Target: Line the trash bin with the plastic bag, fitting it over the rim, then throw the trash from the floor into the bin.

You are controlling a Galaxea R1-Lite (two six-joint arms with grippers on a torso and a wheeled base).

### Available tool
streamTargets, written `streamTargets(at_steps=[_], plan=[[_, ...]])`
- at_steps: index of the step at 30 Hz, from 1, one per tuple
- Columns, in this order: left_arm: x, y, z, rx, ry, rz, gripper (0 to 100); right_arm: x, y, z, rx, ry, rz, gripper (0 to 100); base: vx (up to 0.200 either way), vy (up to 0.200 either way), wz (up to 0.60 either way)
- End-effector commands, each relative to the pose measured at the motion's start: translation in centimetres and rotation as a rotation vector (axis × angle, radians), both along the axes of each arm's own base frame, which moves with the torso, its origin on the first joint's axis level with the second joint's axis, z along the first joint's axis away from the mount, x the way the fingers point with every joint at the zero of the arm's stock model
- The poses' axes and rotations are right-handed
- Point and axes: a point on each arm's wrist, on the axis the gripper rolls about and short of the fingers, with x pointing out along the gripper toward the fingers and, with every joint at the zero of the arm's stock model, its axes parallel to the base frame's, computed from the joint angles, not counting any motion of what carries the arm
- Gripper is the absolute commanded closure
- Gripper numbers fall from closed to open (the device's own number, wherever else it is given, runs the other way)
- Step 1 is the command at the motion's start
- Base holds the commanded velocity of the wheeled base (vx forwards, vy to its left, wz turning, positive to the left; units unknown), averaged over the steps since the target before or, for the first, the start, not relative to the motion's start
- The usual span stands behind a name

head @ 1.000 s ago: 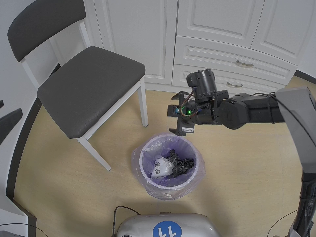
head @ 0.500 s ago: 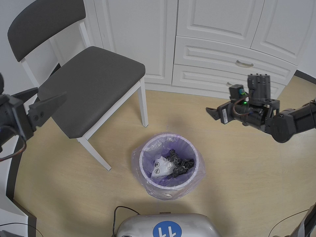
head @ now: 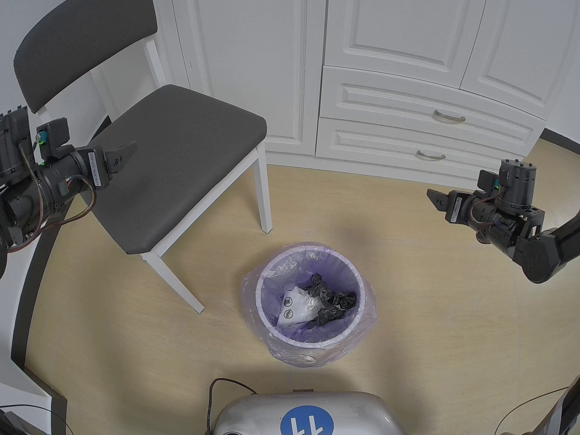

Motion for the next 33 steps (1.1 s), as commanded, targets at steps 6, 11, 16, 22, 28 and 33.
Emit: streamTargets(at_steps=[6,11,16,22,28,33], plan=[[1.8,1.9,0.4,-0.002,-0.018,0.031,0,0.6,-2.5,2.8,0.004,-0.089,-0.073,0,0.0,0.0,0.0],[0.9,1.8,2.1,-0.005,-0.072,0.022,0,-1.4,-1.9,5.1,-0.021,-0.126,-0.045,0,0.0,0.0,0.0],[-1.2,1.7,3.3,-0.009,-0.119,0.014,0,-5.0,-0.9,8.1,-0.018,-0.166,-0.001,0,0.0,0.0,0.0],[-3.9,1.6,4.3,-0.014,-0.133,-0.001,0,-9.3,-1.5,10.3,-0.036,-0.2,-0.025,0,0.0,0.0,0.0],[-6.8,1.5,5.3,-0.016,-0.142,-0.02,0,-13.8,-2.6,12.0,-0.041,-0.289,-0.028,0,0.0,0.0,0.0],[-9.1,1.6,5.5,-0.02,-0.14,-0.029,0,-16.6,-3.2,11.9,-0.053,-0.322,-0.032,0,0.0,0.0,0.0]])
